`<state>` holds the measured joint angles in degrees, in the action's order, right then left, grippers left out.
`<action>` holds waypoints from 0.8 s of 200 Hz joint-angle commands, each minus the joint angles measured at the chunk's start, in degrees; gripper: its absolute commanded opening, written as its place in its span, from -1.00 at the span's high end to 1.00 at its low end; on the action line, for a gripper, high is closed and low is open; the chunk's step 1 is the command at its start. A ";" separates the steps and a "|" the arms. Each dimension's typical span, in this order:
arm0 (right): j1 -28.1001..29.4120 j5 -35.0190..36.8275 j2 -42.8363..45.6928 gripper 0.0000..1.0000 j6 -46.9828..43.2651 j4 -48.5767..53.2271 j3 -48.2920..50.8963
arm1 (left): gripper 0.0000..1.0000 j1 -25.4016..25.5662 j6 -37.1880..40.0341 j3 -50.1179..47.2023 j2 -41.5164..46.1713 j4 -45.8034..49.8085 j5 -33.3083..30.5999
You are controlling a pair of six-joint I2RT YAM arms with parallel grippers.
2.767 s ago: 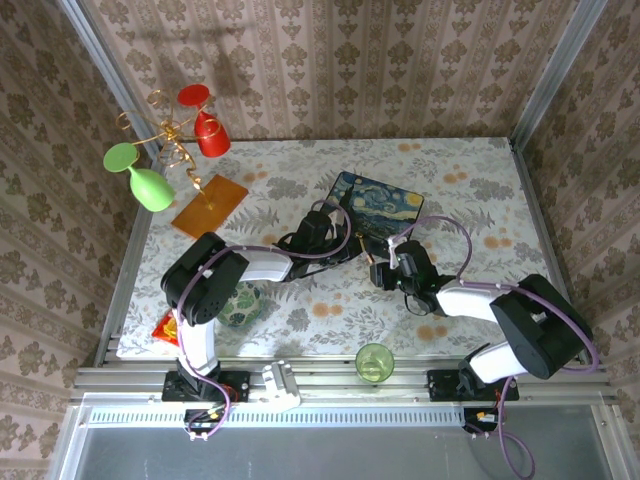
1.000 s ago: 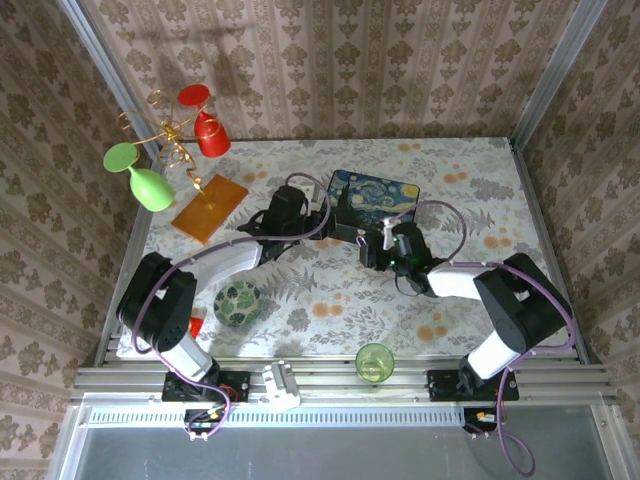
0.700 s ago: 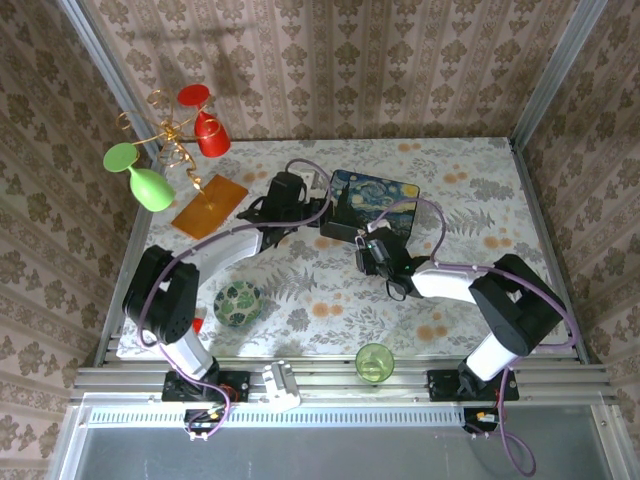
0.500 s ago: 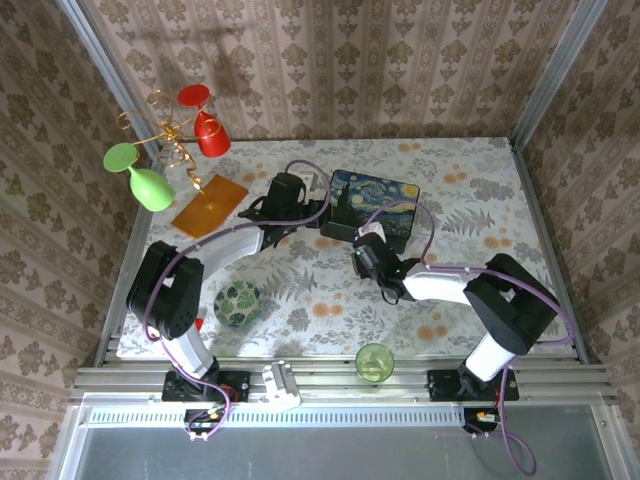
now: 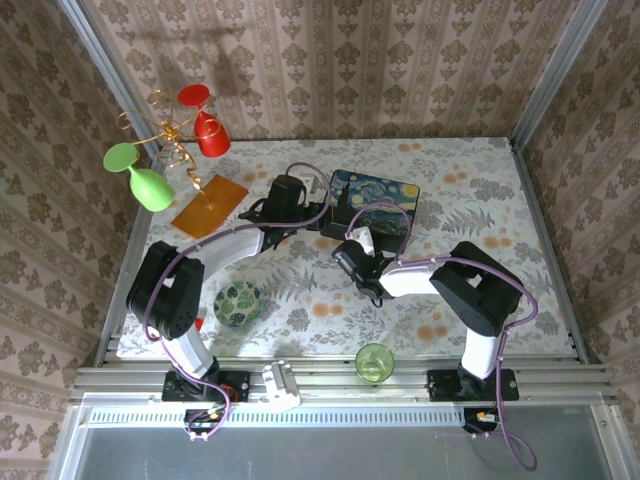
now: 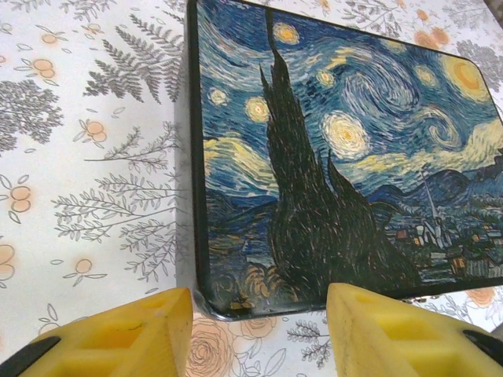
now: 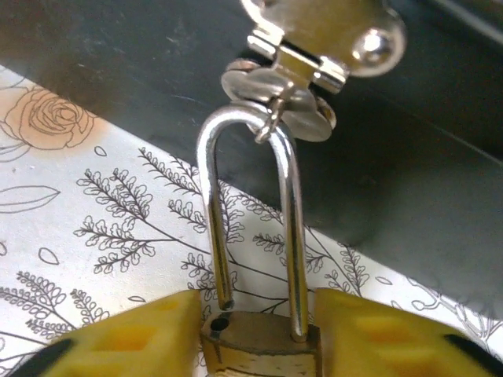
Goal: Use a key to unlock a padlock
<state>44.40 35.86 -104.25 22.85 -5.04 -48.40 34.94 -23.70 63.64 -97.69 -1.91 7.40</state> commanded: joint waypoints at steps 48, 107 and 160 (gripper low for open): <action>-6.50 -21.81 8.51 0.33 2.03 -10.10 10.02 | 0.01 0.39 1.92 0.86 -1.86 0.51 -2.14; -17.69 -49.55 11.74 0.08 5.84 -22.59 17.24 | 0.01 0.36 1.46 0.44 -2.02 -0.53 -1.40; -22.38 -49.02 17.77 0.05 10.51 -23.85 22.11 | 0.01 0.39 2.04 1.29 -2.61 -0.54 -0.94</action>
<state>23.38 -12.27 -90.54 30.72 -28.56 -27.51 34.94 -22.83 63.64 -99.07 -2.13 6.02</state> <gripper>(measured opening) 0.475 0.496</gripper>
